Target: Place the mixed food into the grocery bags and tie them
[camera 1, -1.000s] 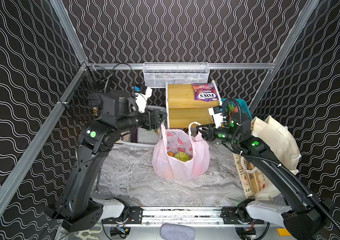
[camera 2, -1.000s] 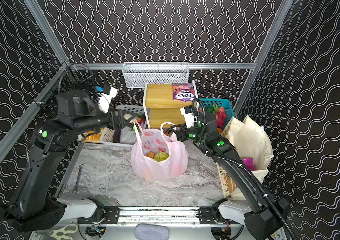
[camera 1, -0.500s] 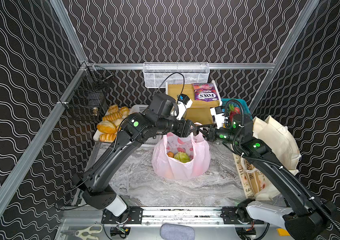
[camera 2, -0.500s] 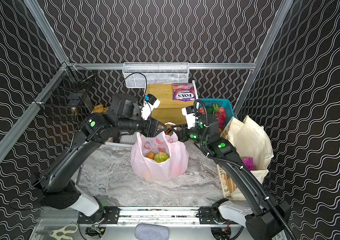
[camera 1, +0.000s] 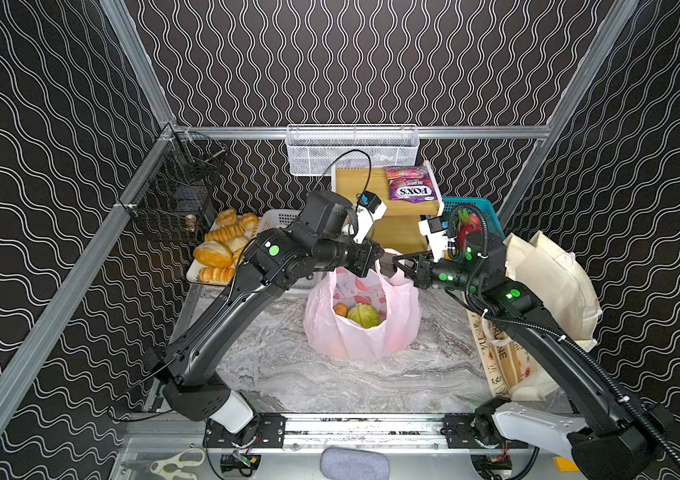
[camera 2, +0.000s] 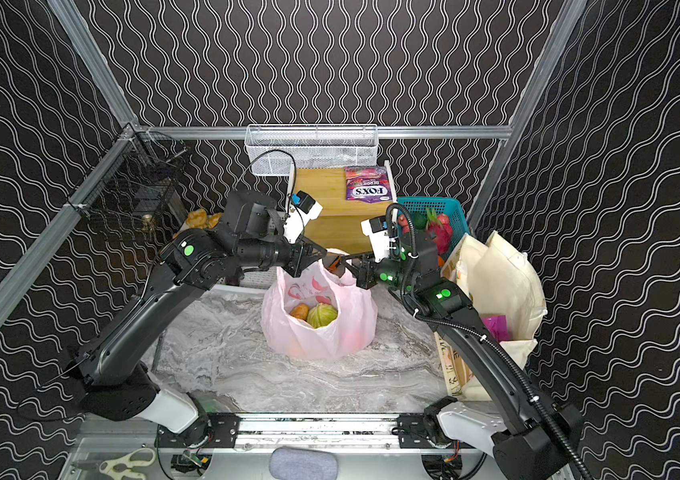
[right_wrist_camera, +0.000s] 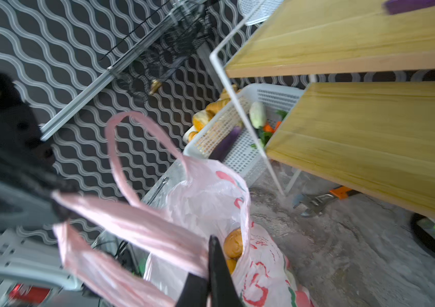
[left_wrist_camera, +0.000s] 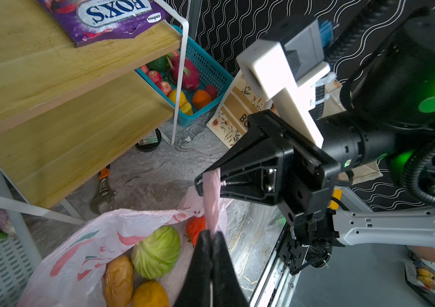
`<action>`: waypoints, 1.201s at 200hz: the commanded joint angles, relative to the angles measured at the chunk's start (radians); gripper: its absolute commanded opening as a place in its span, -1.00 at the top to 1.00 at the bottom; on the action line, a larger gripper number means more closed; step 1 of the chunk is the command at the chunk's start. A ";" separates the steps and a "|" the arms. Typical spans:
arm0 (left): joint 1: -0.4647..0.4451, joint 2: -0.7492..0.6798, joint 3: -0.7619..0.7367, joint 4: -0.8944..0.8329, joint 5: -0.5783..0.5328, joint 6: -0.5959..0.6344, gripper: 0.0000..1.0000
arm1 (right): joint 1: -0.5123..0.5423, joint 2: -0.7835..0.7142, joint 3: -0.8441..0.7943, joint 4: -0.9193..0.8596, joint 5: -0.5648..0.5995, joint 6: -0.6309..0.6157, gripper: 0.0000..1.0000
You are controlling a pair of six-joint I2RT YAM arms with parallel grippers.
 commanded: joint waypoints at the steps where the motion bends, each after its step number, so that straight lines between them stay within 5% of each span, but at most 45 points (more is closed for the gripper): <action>1: -0.001 -0.016 0.010 0.063 0.017 0.004 1.00 | -0.009 -0.019 -0.022 0.099 -0.229 -0.063 0.70; 25: -0.001 -0.015 0.027 0.057 0.048 0.001 1.00 | -0.007 -0.011 -0.023 0.138 -0.417 -0.132 0.33; 80: -0.002 -0.019 0.019 0.081 0.075 -0.024 1.00 | -0.006 0.020 -0.033 0.129 -0.422 -0.300 0.02; 181: -0.001 -0.014 0.003 0.115 0.071 -0.055 1.00 | 0.028 -0.033 -0.212 0.399 -0.253 -0.234 0.18; 226: -0.001 -0.031 -0.023 0.145 0.057 -0.085 1.00 | 0.103 -0.036 -0.239 0.480 0.008 -0.275 0.26; 240: -0.002 -0.043 -0.045 0.165 0.050 -0.102 1.00 | 0.117 -0.042 -0.246 0.495 0.065 -0.284 0.43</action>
